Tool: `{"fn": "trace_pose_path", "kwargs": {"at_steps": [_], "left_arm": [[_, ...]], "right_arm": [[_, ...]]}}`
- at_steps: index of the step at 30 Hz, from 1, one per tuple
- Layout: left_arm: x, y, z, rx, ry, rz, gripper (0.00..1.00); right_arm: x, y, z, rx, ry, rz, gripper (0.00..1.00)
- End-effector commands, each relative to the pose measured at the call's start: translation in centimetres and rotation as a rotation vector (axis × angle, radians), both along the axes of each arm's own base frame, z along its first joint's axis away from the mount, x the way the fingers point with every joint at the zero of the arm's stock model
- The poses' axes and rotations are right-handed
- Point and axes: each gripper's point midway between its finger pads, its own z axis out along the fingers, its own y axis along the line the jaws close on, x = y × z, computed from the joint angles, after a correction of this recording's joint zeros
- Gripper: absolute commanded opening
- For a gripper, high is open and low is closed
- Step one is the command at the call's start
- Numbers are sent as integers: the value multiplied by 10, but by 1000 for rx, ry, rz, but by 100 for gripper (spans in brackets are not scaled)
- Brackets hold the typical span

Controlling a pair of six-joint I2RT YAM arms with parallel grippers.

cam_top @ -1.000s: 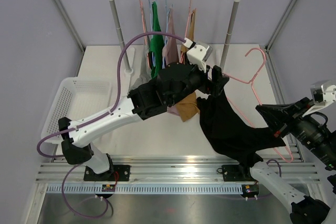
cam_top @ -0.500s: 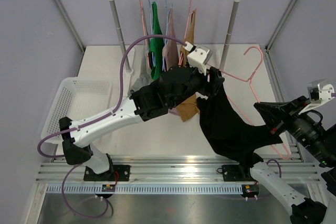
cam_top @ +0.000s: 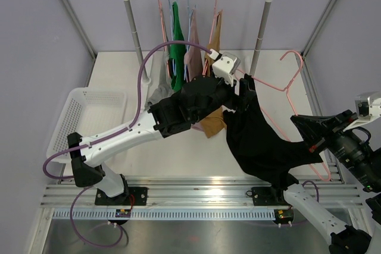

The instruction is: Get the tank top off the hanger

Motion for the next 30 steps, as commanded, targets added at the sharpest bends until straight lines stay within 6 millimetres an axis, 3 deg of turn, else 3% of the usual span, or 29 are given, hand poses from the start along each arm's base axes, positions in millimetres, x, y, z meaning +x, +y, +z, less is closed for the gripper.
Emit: {"fn": "trace_pose_path", "kwargs": {"at_steps": [1,7,12,15,18,20,22,23,24,27,30], "left_arm": [[-2,4,41,-135,-34,-22,74],[-6,1,46,-161,-29,-51,74],[3,-3,39,-149,-10,-37,62],[6,-3,35,-140,-2,-27,43],[9,-1,32,-134,1,-14,38],[14,0,28,-128,5,-3,28],[17,2,26,-125,19,10,10],[20,4,25,-122,23,27,1],[22,8,25,-120,26,47,0],[33,29,17,-92,38,164,0],[44,65,11,-68,55,328,0]], "right_arm": [[2,4,19,36,-64,14,0],[1,4,18,36,-66,17,0],[-1,7,19,42,-71,37,0],[0,5,18,39,-67,23,0],[0,5,16,38,-68,23,0],[0,7,15,41,-68,33,0],[2,8,13,39,-62,34,0],[3,6,11,35,-59,21,0],[4,5,10,29,-59,15,0],[5,5,0,10,-44,13,0],[-3,10,-12,-19,-41,66,0]]}}
